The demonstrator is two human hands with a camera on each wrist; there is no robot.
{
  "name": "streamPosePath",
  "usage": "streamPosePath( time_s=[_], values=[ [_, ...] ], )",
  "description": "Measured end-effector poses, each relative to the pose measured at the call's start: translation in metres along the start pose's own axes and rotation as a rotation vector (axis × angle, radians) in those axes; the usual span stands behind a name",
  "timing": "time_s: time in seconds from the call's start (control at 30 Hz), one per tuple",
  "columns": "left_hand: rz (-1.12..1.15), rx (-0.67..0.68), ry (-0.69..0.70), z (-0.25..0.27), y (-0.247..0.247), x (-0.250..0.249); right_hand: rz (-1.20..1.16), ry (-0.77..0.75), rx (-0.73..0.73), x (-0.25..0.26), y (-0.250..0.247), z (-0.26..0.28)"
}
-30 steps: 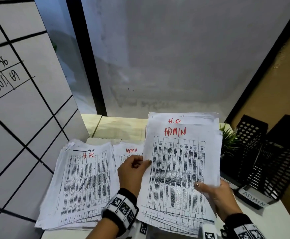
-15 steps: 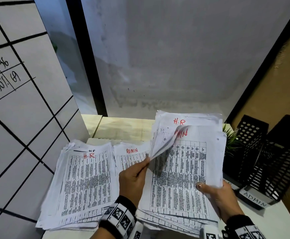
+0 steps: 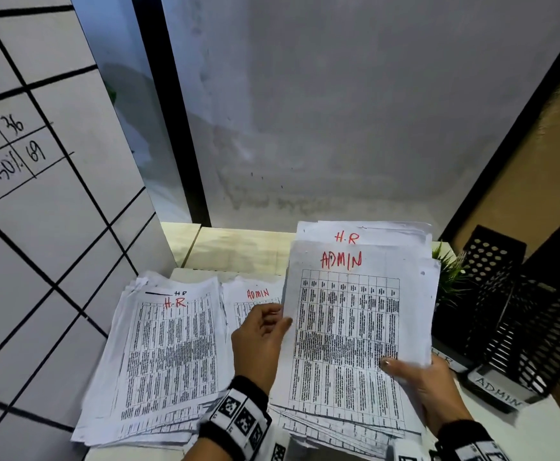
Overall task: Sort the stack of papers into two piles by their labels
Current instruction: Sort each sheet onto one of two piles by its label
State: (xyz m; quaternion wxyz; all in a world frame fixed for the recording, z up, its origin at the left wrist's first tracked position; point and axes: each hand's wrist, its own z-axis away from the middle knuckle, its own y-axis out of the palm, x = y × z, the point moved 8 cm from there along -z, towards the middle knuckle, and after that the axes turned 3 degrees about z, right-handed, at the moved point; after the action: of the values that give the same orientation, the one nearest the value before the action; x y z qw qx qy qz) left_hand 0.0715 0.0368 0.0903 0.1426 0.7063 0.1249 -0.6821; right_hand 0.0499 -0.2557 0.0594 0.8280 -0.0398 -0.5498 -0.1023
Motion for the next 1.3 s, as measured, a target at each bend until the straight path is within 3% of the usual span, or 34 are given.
streamPosePath(
  time_s=[0.2, 0.3, 0.43, 0.63, 0.77, 0.87, 1.0, 1.13, 1.23, 1.3],
  values=[
    [-0.127, 0.085, 0.280, 0.009, 0.003, -0.019, -0.067, -0.006, -0.008, -0.008, -0.007, -0.005],
    [-0.113, 0.106, 0.286, 0.008, 0.006, -0.020, -0.101, -0.017, 0.016, -0.006, -0.003, -0.004],
    [-0.084, 0.167, 0.097, 0.000, 0.018, -0.009, -0.075, -0.017, 0.023, -0.005, 0.001, -0.005],
    [-0.130, 0.174, 0.158, -0.014, 0.025, -0.018, -0.065, -0.021, 0.009, 0.000, -0.001, -0.006],
    [-0.033, 0.292, 0.226, 0.000, 0.030, -0.029, -0.093, -0.013, -0.004, -0.005, -0.007, -0.009],
    [-0.103, 0.391, 0.283, 0.012, 0.029, -0.033, -0.125, -0.012, 0.006, -0.006, -0.008, -0.010],
    [-0.217, 0.474, 0.222, 0.026, 0.025, -0.027, -0.150, -0.009, 0.013, -0.010, -0.007, -0.014],
    [0.087, 0.398, 0.035, 0.033, 0.024, -0.030, -0.172, 0.011, 0.027, -0.015, -0.003, -0.018],
    [0.008, 0.230, 0.143, 0.026, 0.016, -0.039, -0.182, -0.001, 0.022, -0.017, -0.002, -0.021],
    [-0.044, 0.200, 0.213, 0.026, 0.015, -0.037, -0.175, -0.007, 0.038, -0.017, -0.001, -0.021]
  ],
)
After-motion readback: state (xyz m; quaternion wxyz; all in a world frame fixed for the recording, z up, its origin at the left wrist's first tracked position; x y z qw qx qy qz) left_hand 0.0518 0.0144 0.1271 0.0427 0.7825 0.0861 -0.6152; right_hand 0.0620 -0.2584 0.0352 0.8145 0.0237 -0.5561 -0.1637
